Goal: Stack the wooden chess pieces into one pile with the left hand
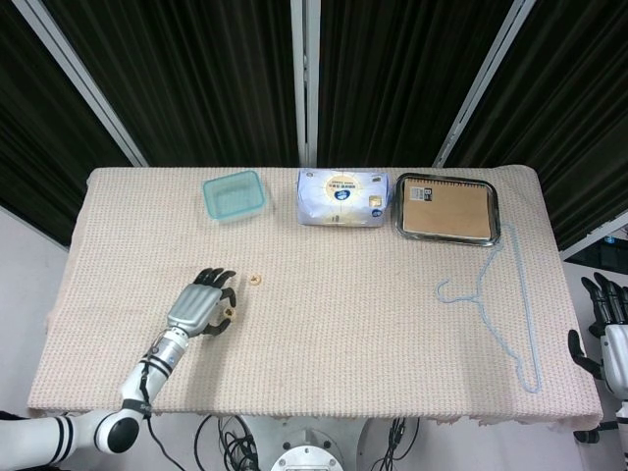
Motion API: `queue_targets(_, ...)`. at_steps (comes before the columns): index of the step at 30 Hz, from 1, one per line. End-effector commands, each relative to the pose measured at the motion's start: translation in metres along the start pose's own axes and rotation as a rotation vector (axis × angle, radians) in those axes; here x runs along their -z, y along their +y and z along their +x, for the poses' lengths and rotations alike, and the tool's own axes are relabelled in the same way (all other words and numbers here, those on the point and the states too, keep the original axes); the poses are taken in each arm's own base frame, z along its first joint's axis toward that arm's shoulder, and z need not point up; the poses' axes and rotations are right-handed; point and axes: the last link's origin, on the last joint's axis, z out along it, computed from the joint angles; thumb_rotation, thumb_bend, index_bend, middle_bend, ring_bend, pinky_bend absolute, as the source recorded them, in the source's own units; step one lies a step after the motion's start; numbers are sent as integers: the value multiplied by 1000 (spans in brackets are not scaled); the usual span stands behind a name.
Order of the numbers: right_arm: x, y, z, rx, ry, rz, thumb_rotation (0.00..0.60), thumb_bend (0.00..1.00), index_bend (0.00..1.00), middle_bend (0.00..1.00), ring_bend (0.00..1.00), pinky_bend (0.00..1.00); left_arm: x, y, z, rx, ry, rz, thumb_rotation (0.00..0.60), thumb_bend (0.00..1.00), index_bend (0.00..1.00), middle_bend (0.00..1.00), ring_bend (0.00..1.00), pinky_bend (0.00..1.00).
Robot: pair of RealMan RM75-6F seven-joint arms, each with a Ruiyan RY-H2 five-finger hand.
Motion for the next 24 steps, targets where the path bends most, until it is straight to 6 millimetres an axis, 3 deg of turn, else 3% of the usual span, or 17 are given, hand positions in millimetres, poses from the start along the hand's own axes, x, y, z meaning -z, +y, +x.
queue_targets(1,0,0,0,-1,0,-1,600,434,0,0,0,0,0,0,0,3,-2,2,600,321,431,74,0,0)
queue_targets(7,0,1,1,-3,4,-3,600,434,0,0,0,0,3,3,5,5,17,-18,600,321,422,73,0,0)
queue_targets(15,0,1,2,-6,6,-4,600,435,0,0,0,0,9,20,25,-28,58,-67,600,319,326,59,0,0)
queue_targets(24,-1,1,0,1,3,-2,600,434,0,0,0,0,-35,51,42,-63,61,-74,600,318,343,59,0,0)
